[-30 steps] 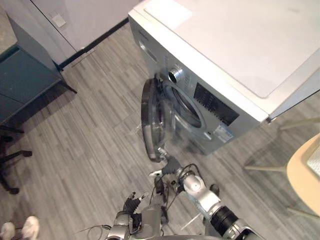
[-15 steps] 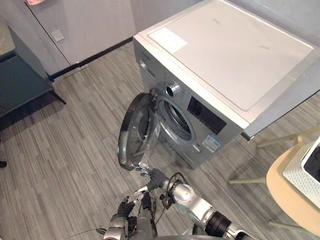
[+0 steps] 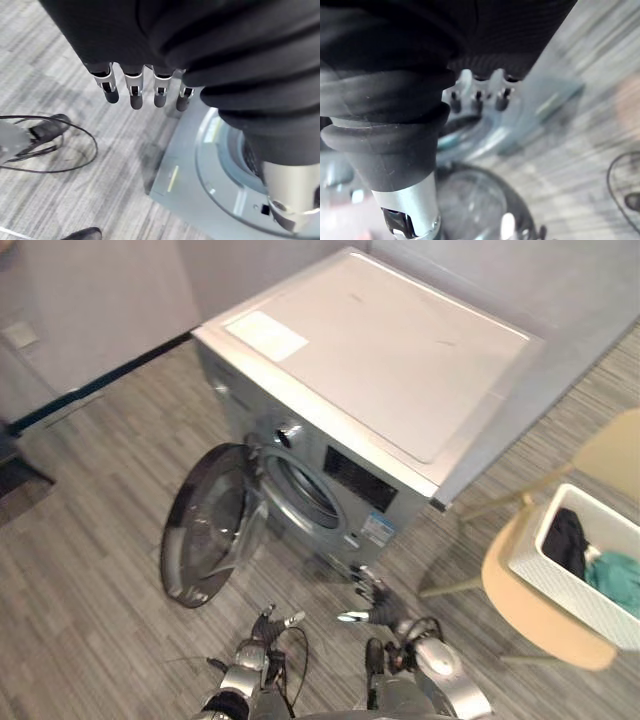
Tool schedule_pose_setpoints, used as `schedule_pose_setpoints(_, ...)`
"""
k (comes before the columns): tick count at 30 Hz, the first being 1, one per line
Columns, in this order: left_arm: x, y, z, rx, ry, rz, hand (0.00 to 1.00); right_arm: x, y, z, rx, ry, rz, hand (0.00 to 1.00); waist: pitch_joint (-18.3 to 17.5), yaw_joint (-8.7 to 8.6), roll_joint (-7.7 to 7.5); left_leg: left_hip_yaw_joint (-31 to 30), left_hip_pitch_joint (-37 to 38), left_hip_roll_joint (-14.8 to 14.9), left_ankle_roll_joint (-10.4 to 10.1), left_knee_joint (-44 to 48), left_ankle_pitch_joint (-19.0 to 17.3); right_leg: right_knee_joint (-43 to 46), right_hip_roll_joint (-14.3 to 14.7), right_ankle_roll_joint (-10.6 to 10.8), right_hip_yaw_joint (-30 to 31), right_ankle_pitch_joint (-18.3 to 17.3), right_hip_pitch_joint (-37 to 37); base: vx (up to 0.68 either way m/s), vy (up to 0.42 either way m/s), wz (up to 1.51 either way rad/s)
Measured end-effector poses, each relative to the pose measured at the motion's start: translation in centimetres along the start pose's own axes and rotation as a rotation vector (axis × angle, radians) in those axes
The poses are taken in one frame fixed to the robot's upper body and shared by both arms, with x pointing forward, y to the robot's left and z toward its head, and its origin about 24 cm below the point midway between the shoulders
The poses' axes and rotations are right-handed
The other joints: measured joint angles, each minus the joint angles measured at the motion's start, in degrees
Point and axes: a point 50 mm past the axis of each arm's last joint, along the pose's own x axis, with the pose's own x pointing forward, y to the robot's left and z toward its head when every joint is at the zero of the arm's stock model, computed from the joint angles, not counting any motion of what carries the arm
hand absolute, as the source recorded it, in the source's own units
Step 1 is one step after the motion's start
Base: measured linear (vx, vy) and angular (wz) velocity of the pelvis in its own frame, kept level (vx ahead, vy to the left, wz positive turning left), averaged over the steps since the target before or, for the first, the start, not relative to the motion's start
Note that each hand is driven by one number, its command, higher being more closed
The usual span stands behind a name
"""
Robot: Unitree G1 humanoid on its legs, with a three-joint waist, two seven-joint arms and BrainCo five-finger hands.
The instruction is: Pick up the laundry basket with both hands and put the clothes into the washing machine.
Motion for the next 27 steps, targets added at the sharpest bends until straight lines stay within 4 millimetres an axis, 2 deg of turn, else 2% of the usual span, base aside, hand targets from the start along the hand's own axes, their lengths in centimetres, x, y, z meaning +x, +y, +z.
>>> schedule_pose_setpoints(4, 1.0, 2.8, 2.1, -0.185, -0.018, 0.103, 0.00, -2.3, -2.8, -1.5, 0.026, 0.050, -0.137, 0.00, 0.07, -2.08, -0.07, 3.12, -0.10, 1.18, -0.17, 0.01, -0.11, -0.07, 1.50, -0.38, 2.90, 0.93, -2.34, 0.00, -0.050, -0.52)
schedule_pose_setpoints(6, 1.4, 5.5, 3.2, -0.262, -0.035, 0.178, 0.00, -3.1, -3.7, -1.9, 0.036, 0.067, -0.183, 0.00, 0.27, -3.50, -0.42, 3.95, 0.01, 1.92, -0.31, 0.02, -0.10, -0.09, 2.36, -0.75, 3.73, 1.20, -2.87, 0.01, -0.062, -0.24)
schedule_pose_setpoints(7, 1.4, 6.3, 3.5, -0.282, -0.039, 0.198, 0.00, -3.1, -3.9, -1.9, 0.037, 0.066, -0.189, 0.00, 0.33, -3.76, -0.51, 4.22, 0.02, 2.08, -0.33, 0.02, -0.10, -0.08, 2.54, -0.83, 3.90, 1.26, -2.99, 0.01, -0.059, -0.23)
schedule_pose_setpoints(12, 1.2, 12.5, 6.3, -0.322, -0.110, 0.340, 0.00, -3.3, -4.0, -1.9, 0.076, 0.058, -0.184, 0.00, 1.58, -3.69, -2.46, 5.11, -0.25, 2.64, -0.51, 0.02, 0.00, -0.49, 2.87, -1.18, 4.75, 1.66, -3.67, 0.00, -0.019, -0.09)
schedule_pose_setpoints(13, 1.1, 13.2, 6.7, -0.330, -0.118, 0.355, 0.00, -3.3, -4.0, -1.9, 0.081, 0.056, -0.181, 0.00, 1.71, -3.69, -2.67, 5.07, -0.44, 2.62, -0.52, 0.02, 0.00, -0.66, 2.86, -1.13, 4.66, 1.72, -3.69, 0.00, -0.013, 0.10)
schedule_pose_setpoints(14, 0.8, 14.7, 7.6, -0.337, -0.146, 0.391, 0.00, -3.3, -3.9, -1.9, 0.086, 0.051, -0.175, 0.00, 2.03, -3.68, -3.29, 4.79, -1.05, 2.54, -0.54, 0.02, 0.01, -1.23, 2.84, -1.09, 4.34, 2.04, -3.74, 0.00, -0.013, 0.13)
schedule_pose_setpoints(18, -0.4, 18.9, 10.3, -0.369, -0.225, 0.485, 0.00, -3.1, -3.6, -1.8, 0.095, 0.045, -0.153, 0.00, 3.42, -3.40, -5.41, 4.19, -2.13, 2.49, -0.75, 0.37, 0.26, -1.38, 2.81, -1.10, 4.15, 2.56, -4.49, 0.00, -0.002, 0.05)
schedule_pose_setpoints(19, -0.9, 20.4, 11.6, -0.405, -0.266, 0.522, 0.00, -3.1, -3.6, -1.6, 0.095, 0.036, -0.152, 0.00, 4.17, -3.27, -6.19, 4.06, -2.49, 2.46, -0.99, 0.39, 0.43, -1.52, 2.80, -1.13, 4.15, 2.75, -4.68, 0.00, 0.000, 0.06)
schedule_pose_setpoints(20, -1.3, 21.2, 12.7, -0.429, -0.300, 0.536, 0.00, -3.0, -3.6, -1.4, 0.099, 0.029, -0.151, 0.00, 4.53, -3.22, -6.70, 3.75, -2.85, 2.46, -1.03, 0.41, 0.49, -1.79, 2.81, -1.13, 4.09, 2.94, -4.76, -0.01, -0.002, 0.07)
schedule_pose_setpoints(22, -2.2, 22.6, 16.2, -0.484, -0.397, 0.542, 0.00, -2.9, -3.5, -1.1, 0.114, 0.010, -0.148, 0.00, 5.41, -2.40, -8.20, 3.53, -3.15, 2.57, -1.07, 0.43, 0.55, -2.02, 2.91, -1.23, 4.16, 3.15, -5.05, 0.00, -0.001, -0.02)
schedule_pose_setpoints(23, -2.5, 22.9, 17.1, -0.500, -0.423, 0.544, 0.00, -2.9, -3.5, -1.0, 0.118, 0.008, -0.148, 0.00, 5.53, -2.33, -8.47, 3.53, -3.35, 2.61, -1.08, 0.43, 0.55, -2.02, 2.91, -1.27, 4.20, 3.18, -5.26, 0.00, 0.000, 0.00)
schedule_pose_setpoints(25, -4.2, 24.5, 20.8, -0.527, -0.529, 0.564, 0.00, -2.8, -3.3, -1.0, 0.125, 0.005, -0.148, 0.00, 6.37, -2.29, -9.26, 3.21, -4.24, 2.65, -1.09, 0.44, 0.64, -2.01, 2.91, -1.30, 4.15, 3.31, -6.03, 0.00, 0.000, 0.00)
schedule_pose_setpoints(27, -5.8, 26.1, 23.2, -0.514, -0.597, 0.599, 0.00, -2.7, -3.1, -1.0, 0.134, 0.002, -0.148, 0.00, 7.13, -2.30, -9.69, 3.08, -4.69, 2.66, -1.09, 0.44, 0.64, -1.96, 2.96, -1.31, 4.13, 3.33, -6.53, 0.00, 0.000, 0.00)
